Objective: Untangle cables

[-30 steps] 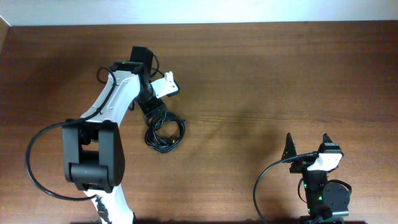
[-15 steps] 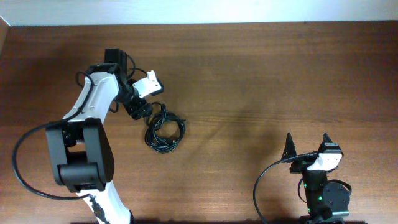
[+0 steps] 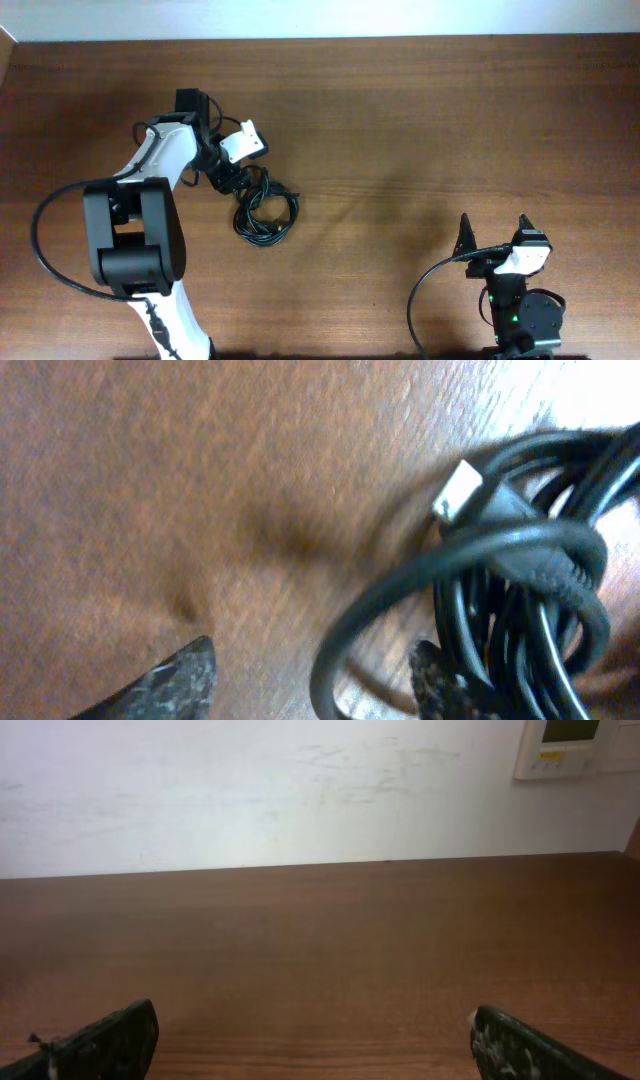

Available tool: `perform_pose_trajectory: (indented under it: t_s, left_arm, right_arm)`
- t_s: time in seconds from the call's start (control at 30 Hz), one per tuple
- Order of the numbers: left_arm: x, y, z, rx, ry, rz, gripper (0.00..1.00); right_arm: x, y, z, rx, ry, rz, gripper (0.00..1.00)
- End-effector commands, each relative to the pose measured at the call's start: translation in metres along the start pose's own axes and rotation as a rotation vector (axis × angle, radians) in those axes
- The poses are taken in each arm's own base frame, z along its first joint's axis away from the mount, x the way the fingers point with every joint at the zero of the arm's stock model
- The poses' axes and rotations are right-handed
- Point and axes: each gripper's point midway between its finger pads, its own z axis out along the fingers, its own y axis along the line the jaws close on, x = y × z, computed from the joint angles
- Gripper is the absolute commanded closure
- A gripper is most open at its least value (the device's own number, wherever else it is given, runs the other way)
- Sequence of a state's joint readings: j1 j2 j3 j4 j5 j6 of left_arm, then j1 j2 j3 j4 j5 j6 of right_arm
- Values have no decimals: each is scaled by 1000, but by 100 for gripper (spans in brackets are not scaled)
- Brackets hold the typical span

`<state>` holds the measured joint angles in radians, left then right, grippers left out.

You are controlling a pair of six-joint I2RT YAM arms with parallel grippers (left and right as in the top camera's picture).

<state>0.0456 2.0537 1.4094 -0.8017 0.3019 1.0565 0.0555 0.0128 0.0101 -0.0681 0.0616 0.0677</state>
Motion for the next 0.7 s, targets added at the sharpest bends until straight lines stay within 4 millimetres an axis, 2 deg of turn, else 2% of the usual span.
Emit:
perform_pose_trajectory:
  t_s: [0.0, 0.13, 0.17, 0.23, 0.33, 0.47, 0.57, 0.67]
  left_arm:
    - [-4, -7, 5, 40, -40, 5, 48]
    - [-5, -8, 5, 45, -43, -4, 72]
    - [-8, -10, 5, 57, -63, -5, 84]
    - [-12, -13, 4, 72, -85, -6, 88]
    - [-15, -15, 4, 83, -105, -8, 100]
    - [-16, -15, 4, 87, -102, -89, 100]
    - [-16, -15, 4, 89, -101, -137, 100]
    - [-22, -20, -1, 123, -123, -209, 100]
  right_arm:
    - [2, 0, 0, -1, 3, -4, 1]
    - [2, 0, 0, -2, 2, -5, 1]
    - [2, 0, 0, -2, 2, -5, 1]
    - [2, 0, 0, -2, 2, -5, 1]
    - [2, 0, 0, -2, 1, -4, 1]
    - [-5, 9, -2, -56, -11, -4, 0]
    - [-20, 20, -5, -114, -39, -4, 15]
    - [-41, 22, -11, -123, -80, -4, 18]
